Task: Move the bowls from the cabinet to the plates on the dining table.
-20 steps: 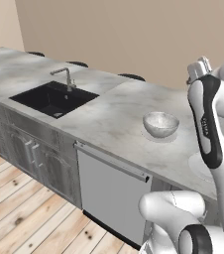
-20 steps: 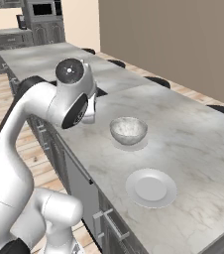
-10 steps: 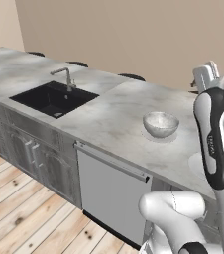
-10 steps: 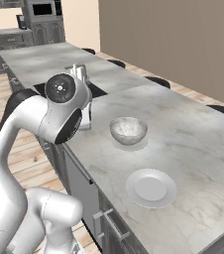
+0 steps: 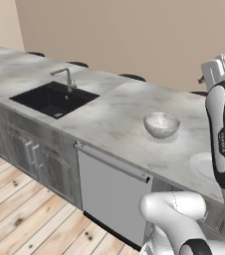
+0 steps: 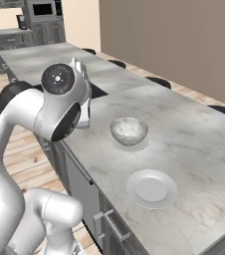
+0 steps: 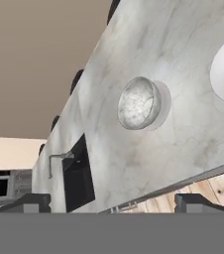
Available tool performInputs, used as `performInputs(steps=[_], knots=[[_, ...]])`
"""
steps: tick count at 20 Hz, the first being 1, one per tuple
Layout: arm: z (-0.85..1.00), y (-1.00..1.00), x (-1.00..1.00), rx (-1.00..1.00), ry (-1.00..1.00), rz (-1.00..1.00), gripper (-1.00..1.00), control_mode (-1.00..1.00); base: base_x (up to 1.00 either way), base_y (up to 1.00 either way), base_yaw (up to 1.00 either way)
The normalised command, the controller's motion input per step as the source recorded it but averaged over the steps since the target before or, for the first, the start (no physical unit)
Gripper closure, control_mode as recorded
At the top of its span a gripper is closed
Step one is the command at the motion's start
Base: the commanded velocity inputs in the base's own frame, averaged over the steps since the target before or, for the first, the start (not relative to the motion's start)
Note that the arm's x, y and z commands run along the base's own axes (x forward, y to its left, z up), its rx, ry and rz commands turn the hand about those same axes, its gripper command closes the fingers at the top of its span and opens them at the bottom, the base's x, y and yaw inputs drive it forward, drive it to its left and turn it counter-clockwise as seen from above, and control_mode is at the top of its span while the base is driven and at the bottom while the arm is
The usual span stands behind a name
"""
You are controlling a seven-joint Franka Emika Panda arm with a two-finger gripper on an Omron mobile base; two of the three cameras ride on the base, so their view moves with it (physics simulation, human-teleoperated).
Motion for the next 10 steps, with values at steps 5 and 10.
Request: performInputs(steps=[5, 10], knots=[[0.15, 0.01, -0.29, -0.01, -0.01, 0.0, -1.0, -1.0, 0.0, 0.0, 0.0], [0.12, 0.03, -0.31, -0.04, -0.06, -0.02, -1.0, -1.0, 0.0, 0.0, 0.0]])
